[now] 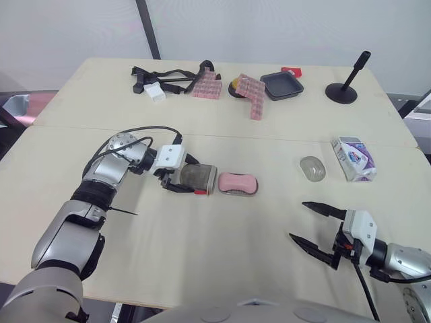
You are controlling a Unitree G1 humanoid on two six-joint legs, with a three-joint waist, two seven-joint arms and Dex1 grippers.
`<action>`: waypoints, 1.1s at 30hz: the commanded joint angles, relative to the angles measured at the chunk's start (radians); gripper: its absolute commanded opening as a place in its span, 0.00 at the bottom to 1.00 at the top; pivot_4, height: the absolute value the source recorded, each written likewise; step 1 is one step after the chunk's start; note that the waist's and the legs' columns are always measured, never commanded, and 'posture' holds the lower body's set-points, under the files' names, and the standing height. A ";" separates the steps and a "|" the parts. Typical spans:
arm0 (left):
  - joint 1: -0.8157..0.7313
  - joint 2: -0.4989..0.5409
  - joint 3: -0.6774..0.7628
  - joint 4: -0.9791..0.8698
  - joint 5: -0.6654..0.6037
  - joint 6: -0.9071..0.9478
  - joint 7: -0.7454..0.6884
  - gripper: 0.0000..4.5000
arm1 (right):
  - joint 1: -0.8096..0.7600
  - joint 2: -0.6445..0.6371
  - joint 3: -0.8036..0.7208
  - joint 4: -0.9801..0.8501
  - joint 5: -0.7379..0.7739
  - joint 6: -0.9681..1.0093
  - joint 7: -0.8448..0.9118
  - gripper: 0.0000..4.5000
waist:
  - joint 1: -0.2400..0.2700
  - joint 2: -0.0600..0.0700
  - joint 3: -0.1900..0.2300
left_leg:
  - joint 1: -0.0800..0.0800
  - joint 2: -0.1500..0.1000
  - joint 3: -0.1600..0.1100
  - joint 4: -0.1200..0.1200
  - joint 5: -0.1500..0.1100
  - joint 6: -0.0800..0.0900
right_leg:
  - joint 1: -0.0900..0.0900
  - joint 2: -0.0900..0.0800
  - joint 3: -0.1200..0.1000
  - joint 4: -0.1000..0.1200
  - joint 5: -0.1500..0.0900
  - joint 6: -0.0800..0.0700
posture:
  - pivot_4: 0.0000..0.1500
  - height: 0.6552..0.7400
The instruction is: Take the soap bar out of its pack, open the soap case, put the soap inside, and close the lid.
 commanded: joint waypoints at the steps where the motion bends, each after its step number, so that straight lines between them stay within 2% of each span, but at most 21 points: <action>1: -0.006 0.001 0.027 0.004 -0.004 -0.014 0.007 0.77 | 0.001 -0.011 -0.014 -0.009 0.017 -0.011 -0.005 1.00 | 0.000 0.000 0.000 | 0.000 0.000 0.000 0.000 0.000 0.000 | 0.000 0.000 0.000 0.000 0.000 0.000 | 1.00 1.00; 7: -0.003 0.005 0.036 0.011 -0.011 -0.037 0.012 0.77 | -0.006 -0.043 -0.003 -0.060 0.031 0.037 0.000 1.00 | 0.000 0.000 0.000 | 0.000 0.000 0.000 0.000 0.000 0.000 | 0.000 0.000 0.000 0.000 0.000 0.000 | 1.00 1.00; 12: 0.023 0.010 0.069 -0.068 -0.068 0.032 0.003 0.77 | -0.089 -0.142 0.026 -0.151 0.069 0.213 0.003 1.00 | -0.002 0.000 0.000 | 0.000 0.000 0.000 0.000 0.000 0.000 | 0.000 0.000 0.000 0.000 0.000 0.000 | 1.00 1.00; 16: 0.047 0.028 0.091 -0.102 -0.081 0.050 0.006 0.77 | -0.267 -0.207 0.086 -0.208 0.085 0.400 -0.036 1.00 | -0.005 0.000 0.000 | 0.001 0.000 0.000 0.000 0.000 0.000 | 0.000 0.001 0.000 0.000 0.000 0.000 | 1.00 1.00; 21: 0.075 0.041 0.085 -0.125 -0.068 0.049 0.007 0.77 | -0.515 -0.239 0.227 -0.195 0.033 0.558 -0.051 1.00 | 0.000 0.000 0.000 | 0.001 0.000 -0.001 0.000 0.002 -0.004 | 0.000 0.001 0.000 0.000 0.000 0.001 | 1.00 1.00; 27: 0.081 0.044 0.076 -0.129 -0.054 0.044 0.002 0.77 | -0.811 -0.182 0.411 -0.116 -0.030 0.713 -0.062 1.00 | 0.004 0.000 0.000 | 0.002 0.000 -0.001 0.001 0.004 -0.006 | -0.002 0.001 -0.001 0.001 0.000 0.001 | 1.00 1.00; 33: 0.099 0.039 0.073 -0.163 -0.061 0.060 -0.004 0.77 | -0.930 -0.121 0.527 -0.035 -0.078 0.774 -0.061 1.00 | 0.022 0.000 0.000 | 0.001 0.000 -0.001 0.000 0.004 -0.008 | -0.002 0.002 -0.001 0.003 0.001 0.001 | 1.00 1.00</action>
